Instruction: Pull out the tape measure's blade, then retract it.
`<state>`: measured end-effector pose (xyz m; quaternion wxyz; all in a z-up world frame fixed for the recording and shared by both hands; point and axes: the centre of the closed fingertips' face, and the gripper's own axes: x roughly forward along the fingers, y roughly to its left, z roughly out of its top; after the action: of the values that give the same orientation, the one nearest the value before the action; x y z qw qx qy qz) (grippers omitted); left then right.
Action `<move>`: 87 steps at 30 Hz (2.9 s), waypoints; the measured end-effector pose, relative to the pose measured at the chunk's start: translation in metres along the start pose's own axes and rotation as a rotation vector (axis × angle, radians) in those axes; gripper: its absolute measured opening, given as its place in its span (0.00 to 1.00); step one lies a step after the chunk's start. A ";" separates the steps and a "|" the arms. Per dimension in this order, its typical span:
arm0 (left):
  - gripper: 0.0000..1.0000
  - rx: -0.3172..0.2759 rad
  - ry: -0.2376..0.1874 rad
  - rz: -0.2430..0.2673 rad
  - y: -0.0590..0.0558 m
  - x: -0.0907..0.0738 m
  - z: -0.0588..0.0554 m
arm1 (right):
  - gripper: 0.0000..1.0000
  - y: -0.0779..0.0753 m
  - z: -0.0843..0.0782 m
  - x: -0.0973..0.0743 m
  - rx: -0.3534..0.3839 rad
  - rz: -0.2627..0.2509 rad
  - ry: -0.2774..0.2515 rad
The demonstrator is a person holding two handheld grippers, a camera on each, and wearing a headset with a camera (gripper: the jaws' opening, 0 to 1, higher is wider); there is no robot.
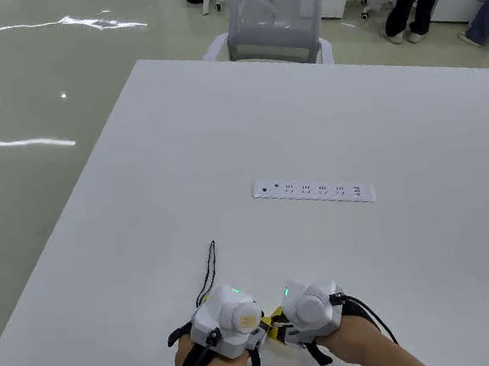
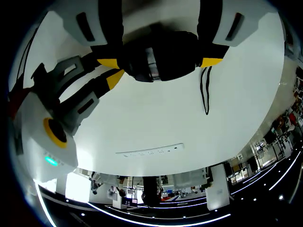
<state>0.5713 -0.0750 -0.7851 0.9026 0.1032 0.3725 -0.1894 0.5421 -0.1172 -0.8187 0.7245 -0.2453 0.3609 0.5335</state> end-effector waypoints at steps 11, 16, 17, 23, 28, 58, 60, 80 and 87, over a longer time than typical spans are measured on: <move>0.60 -0.011 -0.008 -0.003 0.000 0.000 0.002 | 0.11 0.000 0.004 0.001 0.007 -0.003 -0.011; 0.60 -0.001 -0.006 -0.004 -0.001 0.000 0.001 | 0.11 0.001 0.003 0.001 -0.009 -0.001 -0.015; 0.60 -0.001 -0.006 -0.005 -0.001 -0.001 0.001 | 0.11 0.000 0.003 0.001 -0.012 -0.001 -0.018; 0.61 -0.009 -0.004 -0.008 0.000 -0.001 0.000 | 0.12 0.001 0.004 0.000 -0.022 -0.004 -0.023; 0.61 -0.034 -0.003 -0.036 0.002 -0.003 0.000 | 0.12 0.002 0.004 0.001 -0.042 -0.007 -0.023; 0.67 -0.069 -0.100 -0.285 -0.006 -0.019 -0.004 | 0.14 0.003 0.006 0.001 -0.026 -0.026 -0.016; 0.67 -0.051 -0.095 -0.294 -0.007 -0.019 -0.005 | 0.14 0.002 0.005 0.001 -0.016 -0.031 -0.013; 0.94 -0.002 -0.168 -0.346 0.022 -0.040 0.003 | 0.54 -0.010 0.015 -0.028 0.138 -0.131 -0.081; 0.99 0.001 -0.214 -0.339 0.046 -0.054 0.004 | 0.79 -0.015 -0.008 -0.049 0.258 -0.222 -0.120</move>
<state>0.5578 -0.0201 -0.7421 0.8922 0.0189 0.2865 -0.3485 0.5462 -0.1572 -0.7852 0.8245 -0.1564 0.3534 0.4133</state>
